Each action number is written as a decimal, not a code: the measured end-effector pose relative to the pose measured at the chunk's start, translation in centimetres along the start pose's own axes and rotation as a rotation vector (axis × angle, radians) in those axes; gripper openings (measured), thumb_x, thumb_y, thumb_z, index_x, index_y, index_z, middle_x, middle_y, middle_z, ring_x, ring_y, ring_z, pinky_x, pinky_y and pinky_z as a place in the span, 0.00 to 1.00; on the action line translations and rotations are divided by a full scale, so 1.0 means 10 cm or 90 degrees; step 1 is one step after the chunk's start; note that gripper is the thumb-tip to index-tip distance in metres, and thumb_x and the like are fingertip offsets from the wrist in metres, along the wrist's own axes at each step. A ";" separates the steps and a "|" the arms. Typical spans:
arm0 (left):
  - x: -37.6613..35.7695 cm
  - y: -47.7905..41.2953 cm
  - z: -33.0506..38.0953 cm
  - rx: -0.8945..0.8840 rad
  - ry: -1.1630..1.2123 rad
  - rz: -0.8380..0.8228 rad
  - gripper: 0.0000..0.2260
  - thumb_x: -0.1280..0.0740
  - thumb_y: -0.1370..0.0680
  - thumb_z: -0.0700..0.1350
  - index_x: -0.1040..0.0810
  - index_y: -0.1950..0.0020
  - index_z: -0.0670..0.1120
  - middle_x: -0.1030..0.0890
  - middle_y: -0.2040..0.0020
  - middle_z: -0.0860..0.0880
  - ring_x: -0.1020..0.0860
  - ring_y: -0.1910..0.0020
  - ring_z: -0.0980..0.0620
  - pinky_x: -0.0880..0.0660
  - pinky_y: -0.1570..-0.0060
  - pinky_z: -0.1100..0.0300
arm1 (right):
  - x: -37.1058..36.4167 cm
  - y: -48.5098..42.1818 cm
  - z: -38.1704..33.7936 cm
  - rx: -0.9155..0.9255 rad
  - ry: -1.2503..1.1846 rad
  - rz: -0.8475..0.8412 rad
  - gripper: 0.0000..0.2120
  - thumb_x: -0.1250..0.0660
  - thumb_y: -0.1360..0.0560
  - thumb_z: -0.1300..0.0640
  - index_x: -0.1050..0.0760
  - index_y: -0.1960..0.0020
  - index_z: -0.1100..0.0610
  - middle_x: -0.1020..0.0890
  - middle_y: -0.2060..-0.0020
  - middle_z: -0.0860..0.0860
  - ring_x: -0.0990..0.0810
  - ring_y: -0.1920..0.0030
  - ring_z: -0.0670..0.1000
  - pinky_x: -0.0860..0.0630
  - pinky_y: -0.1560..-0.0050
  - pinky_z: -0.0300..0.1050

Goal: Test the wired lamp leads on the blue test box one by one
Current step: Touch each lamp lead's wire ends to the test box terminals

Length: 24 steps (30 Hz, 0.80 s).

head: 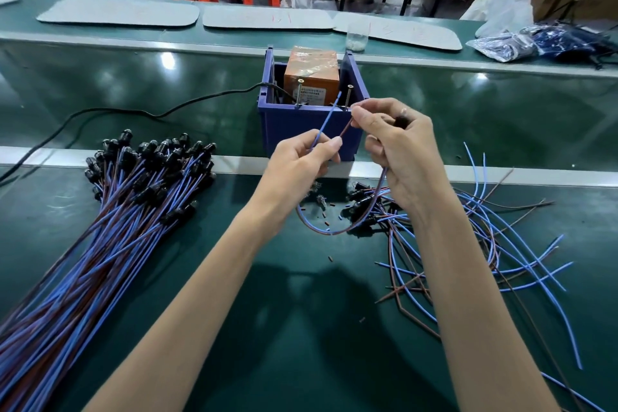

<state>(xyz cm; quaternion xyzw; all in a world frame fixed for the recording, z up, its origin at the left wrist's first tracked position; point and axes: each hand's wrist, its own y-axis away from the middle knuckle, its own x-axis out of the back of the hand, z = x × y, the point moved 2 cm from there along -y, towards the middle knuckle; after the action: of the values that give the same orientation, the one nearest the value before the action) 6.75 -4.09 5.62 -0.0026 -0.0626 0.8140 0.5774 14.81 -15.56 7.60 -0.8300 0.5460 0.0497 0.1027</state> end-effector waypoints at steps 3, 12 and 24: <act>0.02 -0.01 0.00 0.000 -0.007 -0.013 0.14 0.38 0.19 0.43 0.29 0.66 0.45 0.35 0.79 0.58 0.36 0.79 0.61 0.40 0.77 0.74 | 0.02 0.00 0.00 0.002 0.001 -0.003 0.05 0.30 0.26 0.64 0.21 0.60 0.57 0.28 0.68 0.56 0.40 0.77 0.43 0.44 0.79 0.32; 0.08 -0.05 -0.03 -0.052 0.005 0.079 0.09 0.38 0.19 0.43 0.24 0.58 0.47 0.34 0.78 0.58 0.38 0.79 0.60 0.41 0.76 0.71 | 0.03 0.00 -0.02 -0.010 0.036 -0.056 0.06 0.28 0.28 0.66 0.19 0.62 0.58 0.19 0.68 0.55 0.40 0.78 0.43 0.42 0.78 0.31; 0.04 -0.06 -0.07 -0.044 -0.048 0.067 0.15 0.40 0.18 0.48 0.28 0.64 0.46 0.36 0.78 0.58 0.41 0.78 0.59 0.43 0.76 0.67 | 0.06 0.01 0.00 -0.027 0.124 -0.063 0.04 0.28 0.27 0.63 0.20 0.61 0.58 0.24 0.67 0.57 0.39 0.77 0.43 0.41 0.78 0.31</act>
<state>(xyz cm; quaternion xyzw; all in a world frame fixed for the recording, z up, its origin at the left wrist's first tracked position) 7.19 -3.47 5.00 0.0045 -0.1123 0.8401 0.5307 14.99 -16.11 7.49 -0.8587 0.5107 -0.0246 0.0339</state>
